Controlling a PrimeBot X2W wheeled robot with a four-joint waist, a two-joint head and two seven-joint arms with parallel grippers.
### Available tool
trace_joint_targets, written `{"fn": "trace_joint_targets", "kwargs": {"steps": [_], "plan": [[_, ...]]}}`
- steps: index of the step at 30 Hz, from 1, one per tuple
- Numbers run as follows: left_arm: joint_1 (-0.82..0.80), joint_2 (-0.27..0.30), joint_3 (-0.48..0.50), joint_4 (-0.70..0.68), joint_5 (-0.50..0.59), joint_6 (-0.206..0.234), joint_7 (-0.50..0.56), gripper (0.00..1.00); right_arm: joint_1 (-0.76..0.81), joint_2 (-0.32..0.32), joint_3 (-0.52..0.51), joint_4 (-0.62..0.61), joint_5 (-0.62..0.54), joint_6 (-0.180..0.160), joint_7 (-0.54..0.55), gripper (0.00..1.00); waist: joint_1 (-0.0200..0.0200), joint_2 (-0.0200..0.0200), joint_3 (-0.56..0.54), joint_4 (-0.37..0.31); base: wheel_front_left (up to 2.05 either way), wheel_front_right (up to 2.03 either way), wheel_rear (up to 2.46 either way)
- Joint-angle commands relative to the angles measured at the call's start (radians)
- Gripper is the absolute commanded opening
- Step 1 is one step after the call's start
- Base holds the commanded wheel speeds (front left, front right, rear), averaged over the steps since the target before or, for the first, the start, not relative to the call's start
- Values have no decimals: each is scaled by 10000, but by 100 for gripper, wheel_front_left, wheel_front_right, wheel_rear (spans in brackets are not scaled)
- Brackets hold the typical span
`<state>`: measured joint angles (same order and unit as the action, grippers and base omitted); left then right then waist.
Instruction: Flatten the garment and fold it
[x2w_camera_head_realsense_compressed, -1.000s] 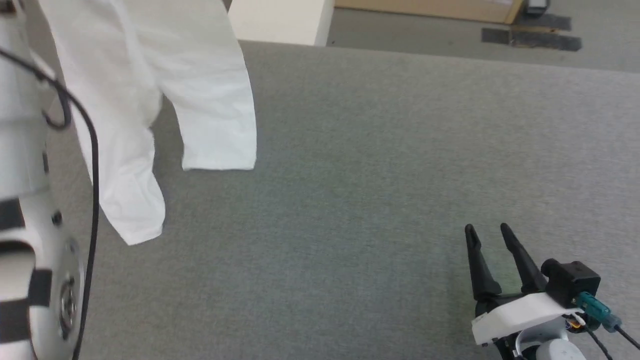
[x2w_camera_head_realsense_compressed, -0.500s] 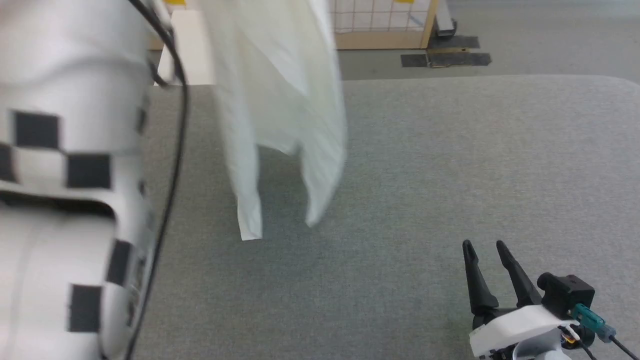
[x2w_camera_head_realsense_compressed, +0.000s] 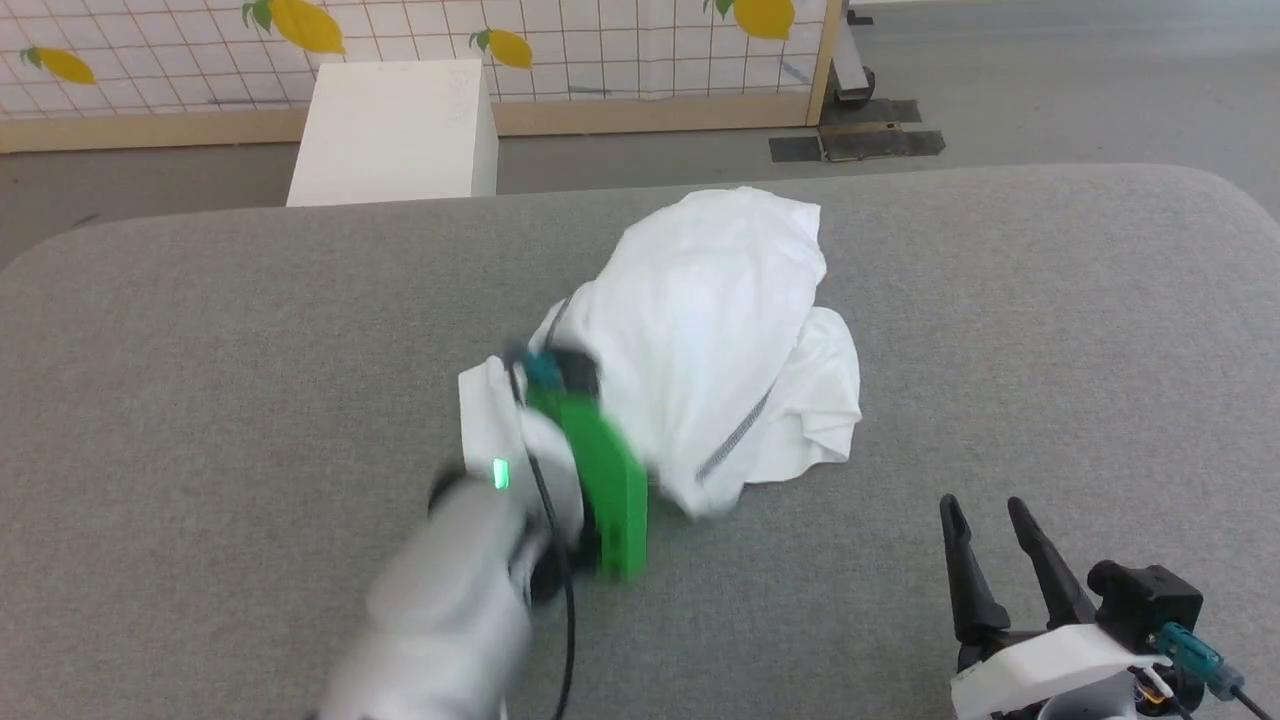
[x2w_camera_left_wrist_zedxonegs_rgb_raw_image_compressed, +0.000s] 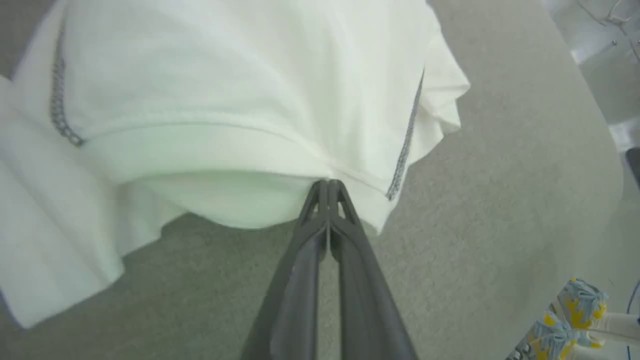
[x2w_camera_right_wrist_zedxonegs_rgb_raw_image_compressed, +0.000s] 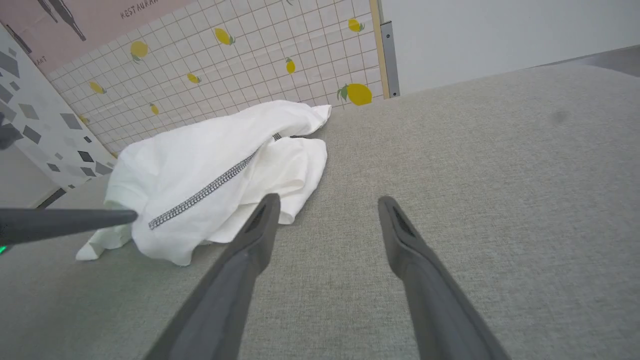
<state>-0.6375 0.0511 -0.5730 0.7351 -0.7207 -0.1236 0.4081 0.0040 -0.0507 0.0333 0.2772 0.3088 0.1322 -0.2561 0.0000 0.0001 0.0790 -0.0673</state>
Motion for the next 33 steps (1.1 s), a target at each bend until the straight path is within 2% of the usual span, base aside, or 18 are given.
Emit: {"fn": "trace_joint_targets", "kwargs": {"steps": [1, 4, 6, 7, 8, 14, 17, 19, 22, 24, 26, 29, 33], "plan": [[573, 22, -203, 178, -94, -68, 374, 0, 141, 5, -25, -62, -7, -15, -55, 100, 0, -1, -17, 14, 0, 0, 0], [1488, 13, -543, 422, -401, -65, 1202, 0, 233, 5, -64, -79, 9, -15, -56, 100, 0, -1, 48, 135, 0, 0, 0], [1748, 4, -289, 225, -907, 67, 1291, 0, 296, 5, -148, -77, 43, -15, -56, 100, 0, -1, 35, 249, 0, 0, 0], [1756, 1, -12, -56, -1205, 193, 1027, 35, 339, 5, -209, -81, 53, -15, -56, 100, 0, -1, 5, 321, 0, 0, 0], [1739, -1, 153, -324, -1410, 266, 816, 100, 374, 5, -251, -80, 58, -15, -56, 100, 0, -1, -19, 373, 0, 0, 0], [1534, 29, 1560, -2489, -2577, 761, -796, 100, 496, 5, -404, -25, 39, -15, -56, 100, 0, -1, -305, 632, 0, 0, 0], [1582, 413, 2369, -3423, -2477, 973, -1974, 100, 507, 5, -298, 18, 18, -15, -56, 100, 0, -1, -486, 667, 0, 0, 0], [1712, 889, 2767, -3978, -1886, 1145, -3103, 100, 509, 5, -232, 62, 45, -15, -56, 100, 0, -1, -610, 671, 0, 0, 0], [2140, 1772, 2897, -4541, -345, 1483, -4888, 100, 507, 5, -203, 101, 128, -15, -45, 100, 0, -1, -770, 667, 0, 0, 0], [2584, 2127, 3027, -4733, 352, 1717, -5936, 100, 515, 5, -187, 147, 192, -15, 18, 100, 0, -1, -867, 633, 0, 0, 0], [3117, 2350, 3178, -4943, 933, 1911, -6475, 100, 523, 5, -203, 277, 259, -15, 268, 100, 0, -1, -956, 571, 0, 0, 0], [4020, 2396, 3328, -5460, 1835, 2194, -6677, 100, 541, 5, -308, 397, 214, -15, 615, 100, 0, -1, -1028, 518, 0, 0, 0], [5292, 1907, 3569, -6178, 2780, 2352, -6694, 100, 574, 5, -521, 417, 97, -15, 1052, 100, 0, -1, -1028, 503, 0, 0, 0]]}}
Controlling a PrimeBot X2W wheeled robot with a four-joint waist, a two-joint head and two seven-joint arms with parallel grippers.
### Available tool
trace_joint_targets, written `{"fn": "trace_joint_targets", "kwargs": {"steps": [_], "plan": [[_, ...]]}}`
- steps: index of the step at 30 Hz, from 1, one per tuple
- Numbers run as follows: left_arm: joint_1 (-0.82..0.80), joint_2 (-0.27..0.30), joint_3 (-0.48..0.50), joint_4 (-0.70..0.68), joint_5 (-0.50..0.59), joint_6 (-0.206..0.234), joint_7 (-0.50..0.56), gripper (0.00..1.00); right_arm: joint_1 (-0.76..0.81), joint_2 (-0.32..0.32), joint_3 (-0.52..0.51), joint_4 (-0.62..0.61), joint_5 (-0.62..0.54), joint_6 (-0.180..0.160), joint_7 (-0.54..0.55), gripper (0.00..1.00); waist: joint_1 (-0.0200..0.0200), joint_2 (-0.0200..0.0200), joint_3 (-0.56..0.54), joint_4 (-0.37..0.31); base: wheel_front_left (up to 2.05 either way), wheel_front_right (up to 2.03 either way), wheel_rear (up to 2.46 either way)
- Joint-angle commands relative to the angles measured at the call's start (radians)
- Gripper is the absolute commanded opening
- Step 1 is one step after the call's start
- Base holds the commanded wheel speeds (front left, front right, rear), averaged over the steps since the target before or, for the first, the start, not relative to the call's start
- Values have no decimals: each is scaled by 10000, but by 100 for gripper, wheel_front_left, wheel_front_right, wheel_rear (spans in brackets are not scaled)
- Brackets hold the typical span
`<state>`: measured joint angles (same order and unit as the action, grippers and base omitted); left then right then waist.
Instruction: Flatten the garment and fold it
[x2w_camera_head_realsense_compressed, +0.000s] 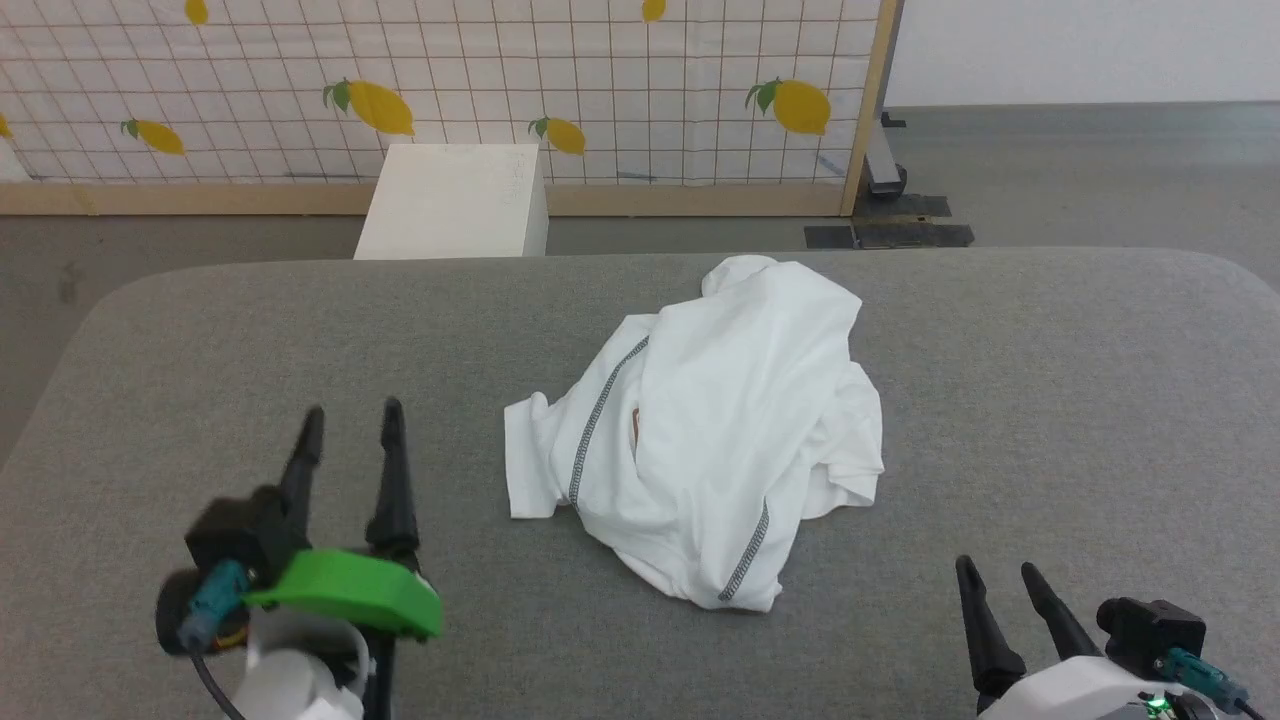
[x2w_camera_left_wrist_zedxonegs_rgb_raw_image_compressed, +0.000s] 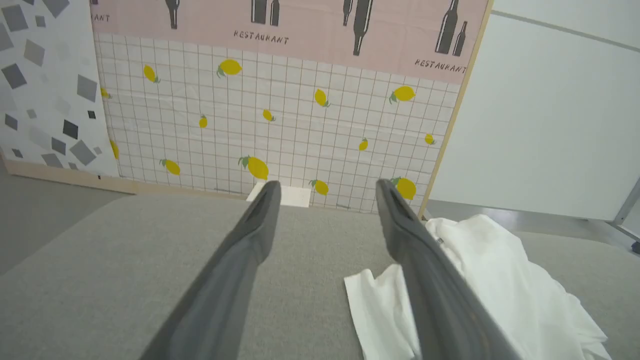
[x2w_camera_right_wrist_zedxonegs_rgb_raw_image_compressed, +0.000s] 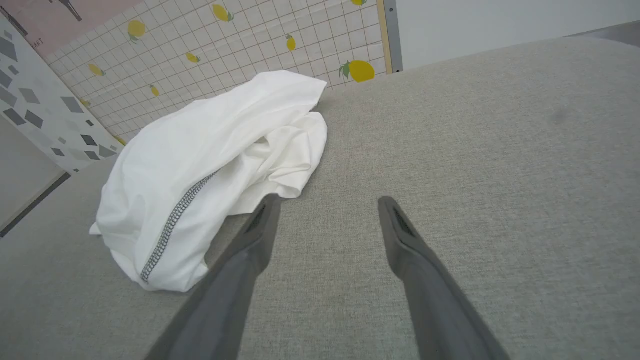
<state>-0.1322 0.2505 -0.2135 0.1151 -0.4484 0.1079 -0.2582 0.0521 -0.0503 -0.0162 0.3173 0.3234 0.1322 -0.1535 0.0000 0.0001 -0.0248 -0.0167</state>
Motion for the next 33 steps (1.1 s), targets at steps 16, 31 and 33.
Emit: {"fn": "trace_joint_targets", "kwargs": {"steps": [16, 31, 33], "plan": [[735, -1602, 666, -552, 1482, -817, -35, 100, -3818, -1, -832, 427, -2658, -15, 4556, 100, 0, -1, 1491, 712, 0, 0, 0], [-78, -1996, 573, -149, 1471, -1239, -35, 100, -5919, -449, 487, 3323, -3222, -15, 7766, 100, 0, -1, 2798, 1790, 0, 0, 0], [-75, -1998, 595, -109, 1425, -1211, -35, 100, -5889, -524, 651, 3473, -3061, -15, 7773, 24, 0, -1, 2724, 1693, 0, 0, 0]]}}
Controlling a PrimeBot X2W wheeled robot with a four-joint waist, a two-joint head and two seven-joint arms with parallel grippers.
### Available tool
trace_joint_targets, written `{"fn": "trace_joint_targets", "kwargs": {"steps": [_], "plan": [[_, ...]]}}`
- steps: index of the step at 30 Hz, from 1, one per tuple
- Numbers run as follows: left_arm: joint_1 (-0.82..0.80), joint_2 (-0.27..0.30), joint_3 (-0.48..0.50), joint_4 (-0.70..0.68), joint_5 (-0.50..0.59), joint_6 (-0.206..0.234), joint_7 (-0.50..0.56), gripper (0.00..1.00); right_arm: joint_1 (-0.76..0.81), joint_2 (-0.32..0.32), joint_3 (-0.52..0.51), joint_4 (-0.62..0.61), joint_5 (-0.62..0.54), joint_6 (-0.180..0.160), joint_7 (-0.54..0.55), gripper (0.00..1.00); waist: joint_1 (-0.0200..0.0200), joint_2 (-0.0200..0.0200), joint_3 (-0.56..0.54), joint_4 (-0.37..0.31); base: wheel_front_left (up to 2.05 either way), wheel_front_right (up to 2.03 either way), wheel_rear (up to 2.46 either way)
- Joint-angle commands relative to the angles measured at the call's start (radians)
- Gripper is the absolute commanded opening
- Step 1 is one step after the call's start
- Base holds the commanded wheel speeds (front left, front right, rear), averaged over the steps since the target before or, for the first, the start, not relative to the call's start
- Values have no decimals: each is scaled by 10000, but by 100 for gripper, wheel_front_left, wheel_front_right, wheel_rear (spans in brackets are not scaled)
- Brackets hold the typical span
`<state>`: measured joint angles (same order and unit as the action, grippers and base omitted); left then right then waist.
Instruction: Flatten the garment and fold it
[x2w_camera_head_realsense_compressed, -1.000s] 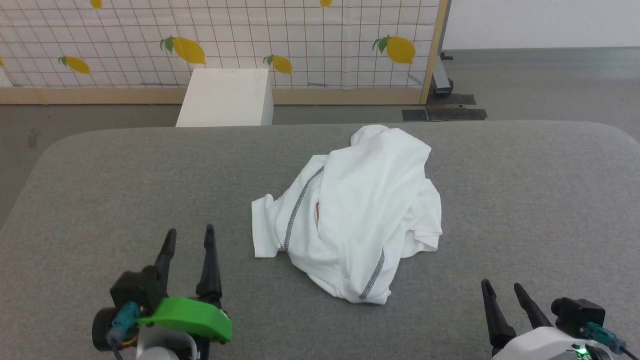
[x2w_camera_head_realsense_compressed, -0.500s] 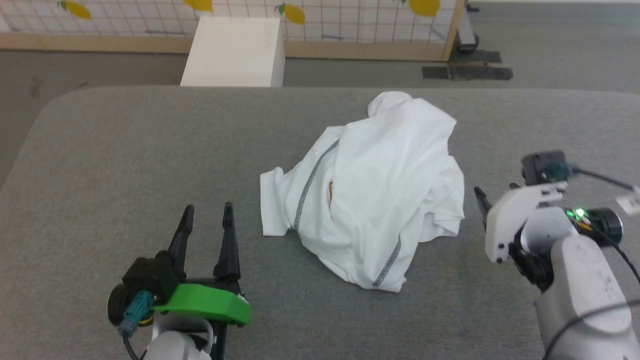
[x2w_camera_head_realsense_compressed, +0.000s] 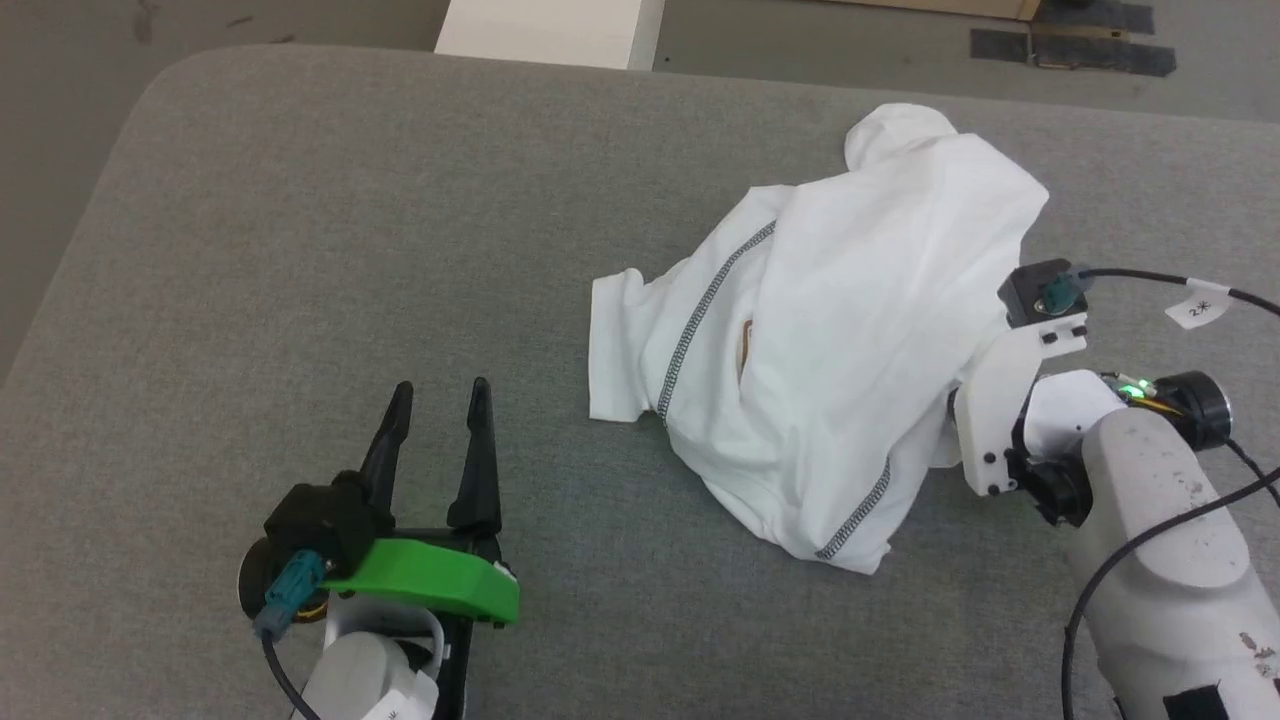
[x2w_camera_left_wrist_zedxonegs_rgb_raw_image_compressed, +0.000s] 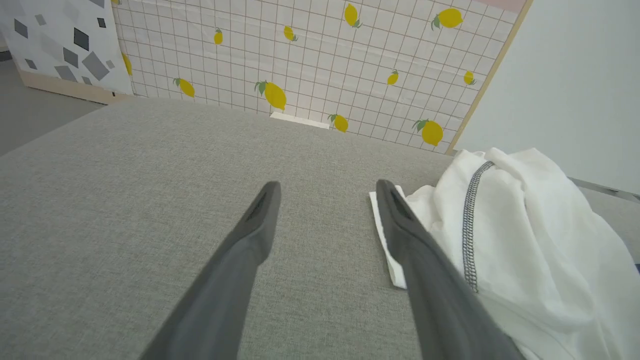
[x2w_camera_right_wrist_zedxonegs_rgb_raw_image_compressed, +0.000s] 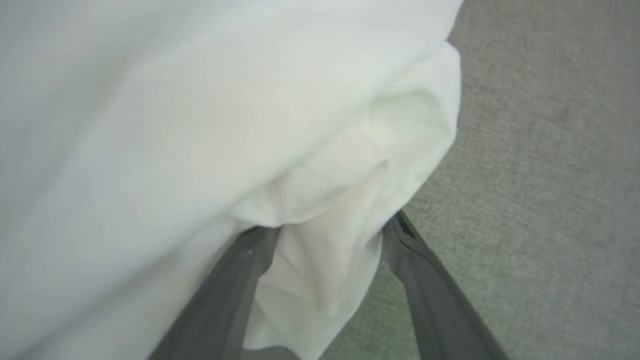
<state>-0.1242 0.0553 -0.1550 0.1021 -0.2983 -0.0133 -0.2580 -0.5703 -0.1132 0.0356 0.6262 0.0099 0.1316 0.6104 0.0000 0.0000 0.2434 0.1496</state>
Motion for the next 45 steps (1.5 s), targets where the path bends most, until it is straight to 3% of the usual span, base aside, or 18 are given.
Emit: {"fn": "trace_joint_targets", "kwargs": {"steps": [1, 8, 15, 18, 22, 23, 24, 32, 37, 41, 45], "plan": [[-153, -47, 22, 54, -78, 4, -37, 100, 331, 25, 233, 397, 179, -9, 33, 0, 0, 0, -15, -45, 0, 0, 0], [-128, -49, 106, 197, -94, -16, -37, 100, 409, -1026, -417, -566, 1244, -9, -1119, 0, 0, 0, -525, -517, 0, 0, 0], [42, -50, 46, 359, -164, -11, -37, 100, 1773, -2688, -3279, -1580, 1076, -9, -749, 0, 0, 0, -1036, -802, 0, 0, 0], [103, -50, 55, 394, -214, -6, -37, 100, 2617, -2781, -4431, -1631, 831, -9, -370, 0, 0, 0, -1172, -822, 0, 0, 0], [281, -50, 160, 462, -257, 17, -37, 100, 3364, -2079, -5407, -1746, 679, -9, -245, 1, 0, 0, -1321, -982, 0, 0, 0], [335, -50, 196, 508, -260, 7, -37, 100, 3409, -1856, -5476, -1901, 703, -9, -483, 95, 0, 0, -1372, -1061, 0, 0, 0], [374, -50, 222, 550, -254, -9, -37, 100, 3431, -1699, -5503, -2055, 738, -9, -720, 100, 0, 0, -1401, -1115, 0, 0, 0], [374, -50, 362, 713, -424, 31, -38, 100, 3806, -6, -5859, -4559, 1745, -9, -3927, 100, 0, 0, -1804, -1501, 0, 0, 0], [3, -50, 296, 816, -668, 180, 90, 100, 4947, 578, -5367, -5819, 2159, -9, -4765, 100, 0, 0, -1835, -1863, 0, 0, 0], [-994, -5, 215, 1081, -752, 466, 1011, 100, 5520, 623, -4430, -5939, 3122, -9, -5035, 100, 0, 0, -1587, -2331, 0, 0, 0], [-2374, -14, -221, 2091, -1232, 436, 3641, 100, 5551, 627, -3782, -5799, 3366, -9, -5227, 100, 0, 0, -1231, -2755, 0, 0, 0]]}}
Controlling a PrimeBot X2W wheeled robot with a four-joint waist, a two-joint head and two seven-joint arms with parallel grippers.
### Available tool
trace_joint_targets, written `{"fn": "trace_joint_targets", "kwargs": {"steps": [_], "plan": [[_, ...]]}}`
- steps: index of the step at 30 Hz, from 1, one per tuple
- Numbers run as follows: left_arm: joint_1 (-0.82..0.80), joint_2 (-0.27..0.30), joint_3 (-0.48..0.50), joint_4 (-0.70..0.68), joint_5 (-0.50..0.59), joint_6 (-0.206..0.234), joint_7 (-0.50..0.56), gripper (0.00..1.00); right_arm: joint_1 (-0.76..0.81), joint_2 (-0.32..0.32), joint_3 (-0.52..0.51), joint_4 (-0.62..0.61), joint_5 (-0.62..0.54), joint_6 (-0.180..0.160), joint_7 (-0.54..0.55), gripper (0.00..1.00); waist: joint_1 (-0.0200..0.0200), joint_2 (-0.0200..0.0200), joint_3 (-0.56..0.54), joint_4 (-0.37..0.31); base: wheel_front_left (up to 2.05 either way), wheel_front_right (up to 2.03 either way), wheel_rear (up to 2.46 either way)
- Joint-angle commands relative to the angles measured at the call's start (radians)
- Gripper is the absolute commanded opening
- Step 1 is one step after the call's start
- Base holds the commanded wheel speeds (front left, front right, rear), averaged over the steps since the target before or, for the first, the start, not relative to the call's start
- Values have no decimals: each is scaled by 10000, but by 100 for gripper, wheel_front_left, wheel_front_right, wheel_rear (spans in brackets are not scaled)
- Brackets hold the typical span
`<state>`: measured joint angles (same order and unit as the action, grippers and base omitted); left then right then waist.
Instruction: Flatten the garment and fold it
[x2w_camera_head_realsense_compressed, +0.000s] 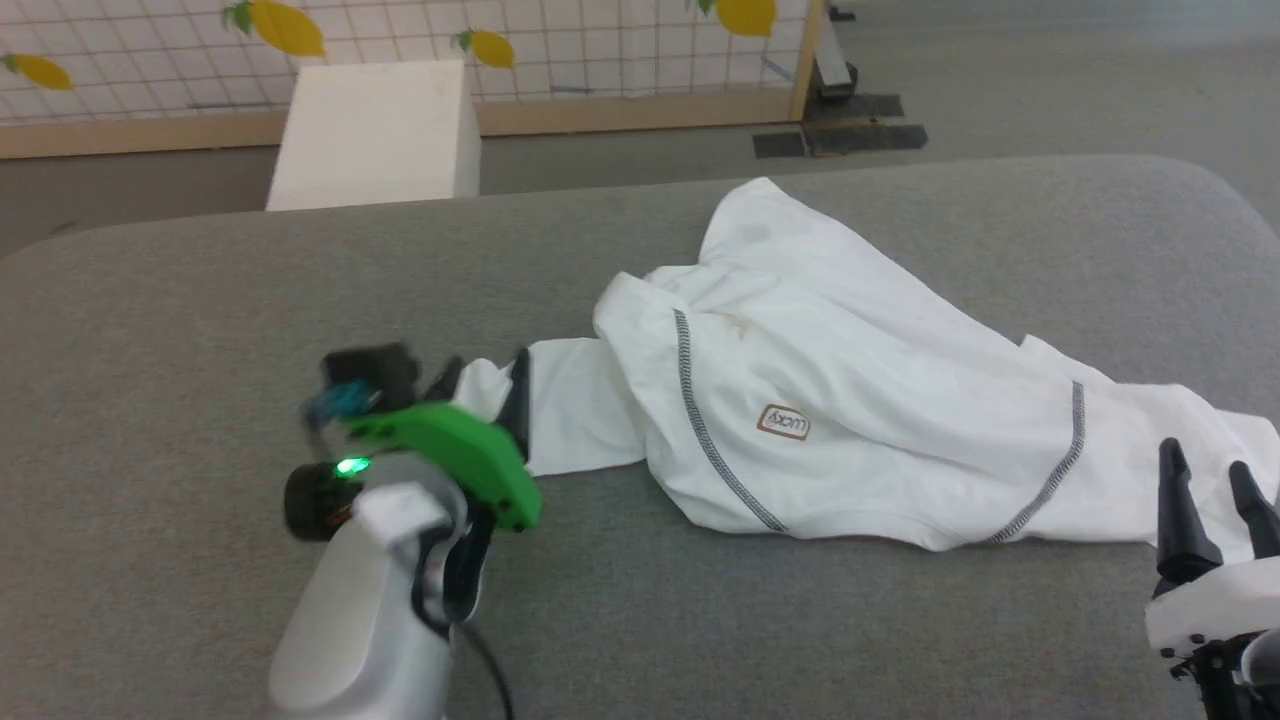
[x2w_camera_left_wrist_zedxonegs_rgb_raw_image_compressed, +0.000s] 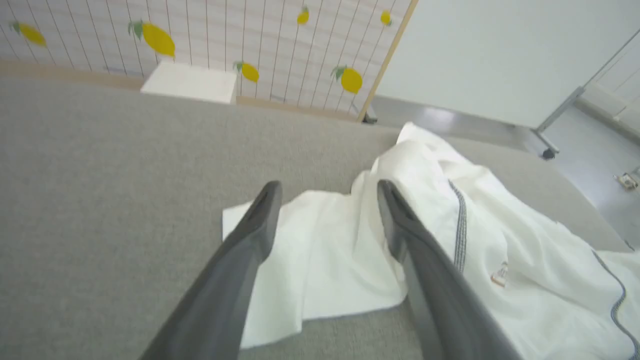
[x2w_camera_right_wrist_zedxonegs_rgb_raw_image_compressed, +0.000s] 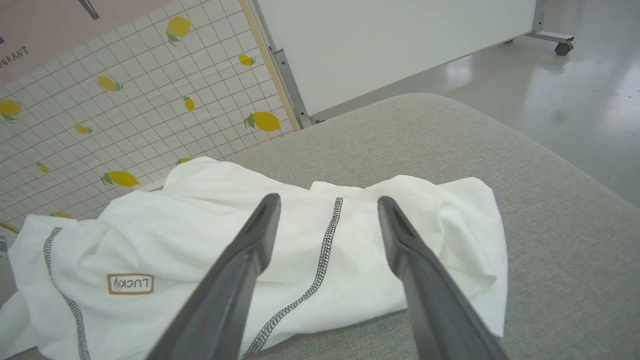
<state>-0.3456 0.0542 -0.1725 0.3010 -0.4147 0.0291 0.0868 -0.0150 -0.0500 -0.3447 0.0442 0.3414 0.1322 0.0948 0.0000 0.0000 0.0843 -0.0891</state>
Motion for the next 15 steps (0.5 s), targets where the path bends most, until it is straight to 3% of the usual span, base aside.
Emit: {"fn": "trace_joint_targets", "kwargs": {"steps": [1, 5, 7, 11, 15], "plan": [[-538, 10, -238, 527, -114, 114, 1262, 100, -40, -6, 126, 30, 7, -15, -90, 100, 0, 0, 465, -460, 0, 0, 0], [-1757, 275, -891, 1727, 277, 685, 4437, 100, -237, -5, 301, 89, -32, -15, -137, 100, 0, 0, 888, -772, 0, 0, 0], [-2207, 533, -1182, 2141, 672, 904, 5299, 100, -354, -5, 406, 119, 22, -15, -181, 100, 0, 0, 1107, -906, 0, 0, 0], [-2653, 1065, -1582, 3015, 1324, 1212, 6196, 100, -506, -4, 664, 210, 180, -15, -345, 100, 0, 0, 1494, -1102, 0, 0, 0], [-2444, 1034, -1464, 3554, 1000, 1174, 6596, 100, -562, -4, 783, 355, 188, -15, -462, 100, 0, 0, 1585, -1061, 0, 0, 0]]}}
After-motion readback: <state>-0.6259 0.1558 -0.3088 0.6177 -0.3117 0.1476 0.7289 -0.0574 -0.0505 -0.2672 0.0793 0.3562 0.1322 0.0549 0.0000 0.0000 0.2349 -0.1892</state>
